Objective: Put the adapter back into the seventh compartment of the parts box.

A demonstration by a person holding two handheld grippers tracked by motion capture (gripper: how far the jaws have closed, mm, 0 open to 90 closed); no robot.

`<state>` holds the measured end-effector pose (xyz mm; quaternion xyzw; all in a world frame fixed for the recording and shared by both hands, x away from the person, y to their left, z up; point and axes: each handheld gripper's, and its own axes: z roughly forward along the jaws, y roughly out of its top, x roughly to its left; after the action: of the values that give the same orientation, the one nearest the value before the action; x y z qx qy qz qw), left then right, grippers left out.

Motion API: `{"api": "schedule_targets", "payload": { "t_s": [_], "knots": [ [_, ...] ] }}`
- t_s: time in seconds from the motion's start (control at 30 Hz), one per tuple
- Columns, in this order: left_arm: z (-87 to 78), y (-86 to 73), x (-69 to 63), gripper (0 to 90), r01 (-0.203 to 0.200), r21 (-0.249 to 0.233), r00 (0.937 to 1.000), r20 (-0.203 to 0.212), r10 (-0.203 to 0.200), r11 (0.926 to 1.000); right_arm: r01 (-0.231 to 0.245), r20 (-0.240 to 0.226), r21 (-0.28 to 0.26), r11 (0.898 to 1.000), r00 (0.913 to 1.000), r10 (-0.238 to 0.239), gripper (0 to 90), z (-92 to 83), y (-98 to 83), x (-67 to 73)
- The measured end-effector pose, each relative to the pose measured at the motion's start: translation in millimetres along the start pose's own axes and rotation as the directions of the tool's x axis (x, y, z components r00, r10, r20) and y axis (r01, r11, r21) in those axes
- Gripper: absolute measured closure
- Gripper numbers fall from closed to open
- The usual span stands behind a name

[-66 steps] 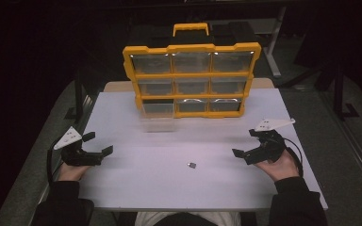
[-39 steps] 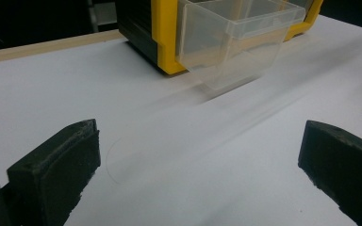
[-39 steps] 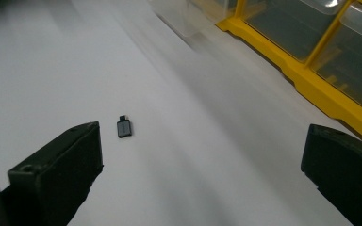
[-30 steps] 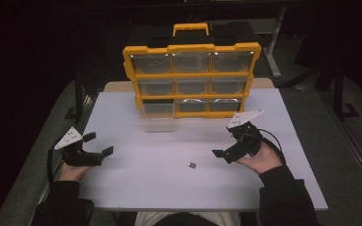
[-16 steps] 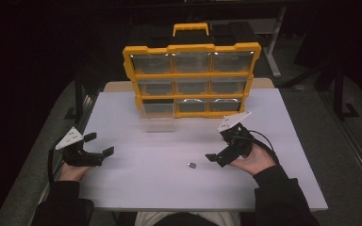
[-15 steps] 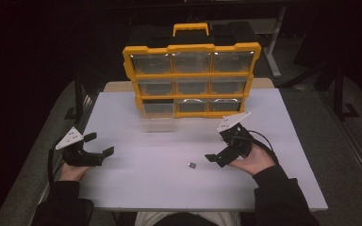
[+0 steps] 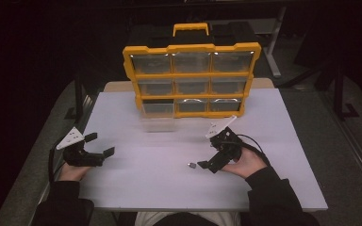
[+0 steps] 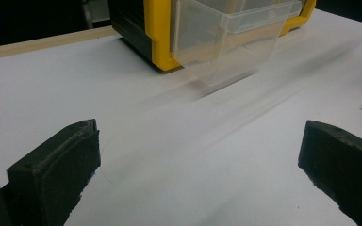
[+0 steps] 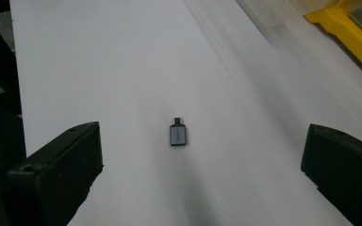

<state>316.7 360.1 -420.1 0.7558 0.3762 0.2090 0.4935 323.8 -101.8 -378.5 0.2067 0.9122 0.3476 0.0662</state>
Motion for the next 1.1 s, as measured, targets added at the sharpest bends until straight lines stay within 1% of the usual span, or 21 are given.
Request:
{"api": "schedule_targets", "payload": {
  "t_s": [0.1, 0.23, 0.4, 0.53, 0.67, 0.93, 0.97, 1.1],
  "knots": [
    [0.2, -0.1, 0.2, 0.0, 0.001, 0.001, 1.0000, 0.001, -0.001, 1.0000, 0.014, -0.007, 0.017, 1.000, 0.9999, -0.014, 0.0, 5.3, 1.6, 3.3],
    [0.4, 0.0, 0.2, 0.0, 0.000, -0.001, 1.0000, 0.003, 0.000, 1.0000, 0.029, -0.028, 0.038, 0.999, 0.9992, -0.028, 0.0, 11.7, 3.1, 5.8],
    [1.0, 0.0, 0.3, 0.0, 0.001, -0.003, 1.0000, 0.007, -0.001, 1.0000, 0.034, -0.050, 0.054, 0.998, 0.9983, -0.031, 0.0, 19.0, 3.9, 8.8],
    [1.7, 0.1, 0.1, 0.0, -0.005, -0.001, 0.9999, 0.011, 0.005, 1.0000, 0.053, -0.061, 0.072, 0.996, 0.9969, -0.049, 0.0, 25.1, 4.2, 11.6],
    [3.2, 0.0, -0.4, 0.0, -0.005, 0.002, 0.9999, 0.015, 0.005, 1.0000, 0.061, -0.073, 0.086, 0.994, 0.9958, -0.055, 0.0, 29.6, 4.3, 13.7],
    [5.0, 0.6, -0.1, 0.0, -0.014, -0.002, 0.9995, 0.028, 0.014, 0.9999, 0.087, -0.100, 0.118, 0.989, 0.9921, -0.075, 0.0, 40.4, 5.8, 16.6],
    [5.3, 0.7, -0.2, 0.0, -0.016, -0.002, 0.9994, 0.031, 0.016, 0.9999, 0.085, -0.103, 0.125, 0.988, 0.9921, -0.072, 0.0, 42.4, 5.9, 17.0],
    [5.9, 0.8, -0.6, 0.0, -0.018, -0.005, 0.9992, 0.036, 0.018, 0.9998, 0.096, -0.102, 0.151, 0.984, 0.9914, -0.081, 0.0, 50.7, 5.6, 15.9]
  ]
}}
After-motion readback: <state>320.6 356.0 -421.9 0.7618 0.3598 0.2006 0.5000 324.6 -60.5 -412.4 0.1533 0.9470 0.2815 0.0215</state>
